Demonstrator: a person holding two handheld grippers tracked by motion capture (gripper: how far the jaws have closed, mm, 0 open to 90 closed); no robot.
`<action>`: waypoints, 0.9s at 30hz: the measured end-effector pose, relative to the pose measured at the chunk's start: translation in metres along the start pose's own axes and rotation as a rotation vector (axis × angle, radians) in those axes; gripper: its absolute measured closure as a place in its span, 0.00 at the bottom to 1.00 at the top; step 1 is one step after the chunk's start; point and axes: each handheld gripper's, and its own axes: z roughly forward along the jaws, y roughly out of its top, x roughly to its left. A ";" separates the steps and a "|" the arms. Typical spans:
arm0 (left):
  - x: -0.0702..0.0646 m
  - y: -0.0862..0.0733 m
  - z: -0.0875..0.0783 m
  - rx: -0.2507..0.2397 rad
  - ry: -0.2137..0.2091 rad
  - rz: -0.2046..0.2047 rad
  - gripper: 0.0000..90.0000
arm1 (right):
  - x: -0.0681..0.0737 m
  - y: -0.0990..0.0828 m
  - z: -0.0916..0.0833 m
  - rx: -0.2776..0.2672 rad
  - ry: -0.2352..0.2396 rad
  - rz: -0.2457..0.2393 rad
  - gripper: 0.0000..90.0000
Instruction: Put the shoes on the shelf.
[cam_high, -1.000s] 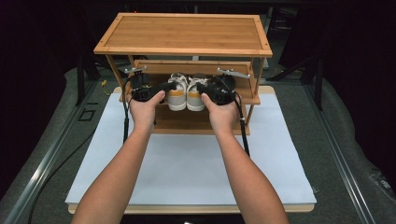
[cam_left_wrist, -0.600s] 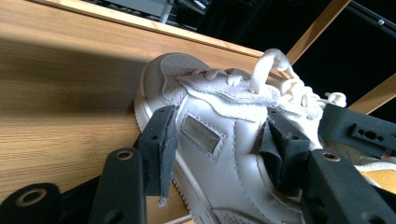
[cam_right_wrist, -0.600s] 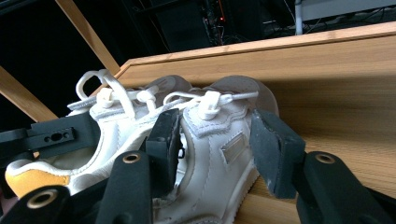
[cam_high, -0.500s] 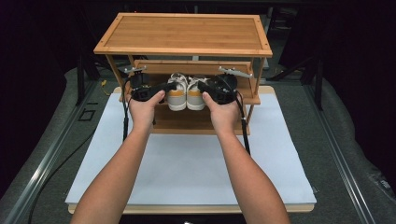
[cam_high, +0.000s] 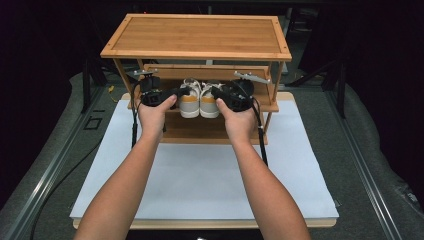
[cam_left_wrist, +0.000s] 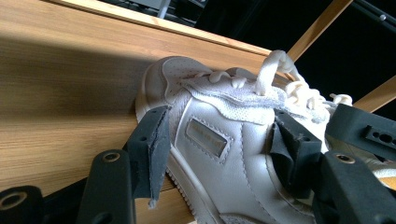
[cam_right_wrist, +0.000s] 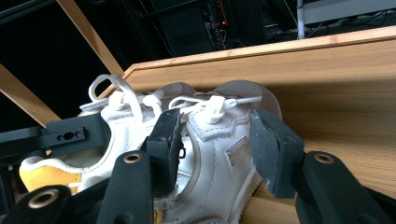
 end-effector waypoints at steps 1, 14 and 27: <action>-0.001 0.002 0.000 0.003 0.012 0.019 0.48 | 0.000 0.000 0.000 0.004 -0.001 -0.001 0.60; -0.009 0.008 -0.004 0.002 0.019 0.069 0.52 | -0.003 0.002 -0.002 -0.026 0.005 0.014 0.61; -0.010 0.013 -0.020 -0.041 0.006 0.074 0.60 | -0.002 0.004 -0.007 -0.024 0.011 0.005 0.62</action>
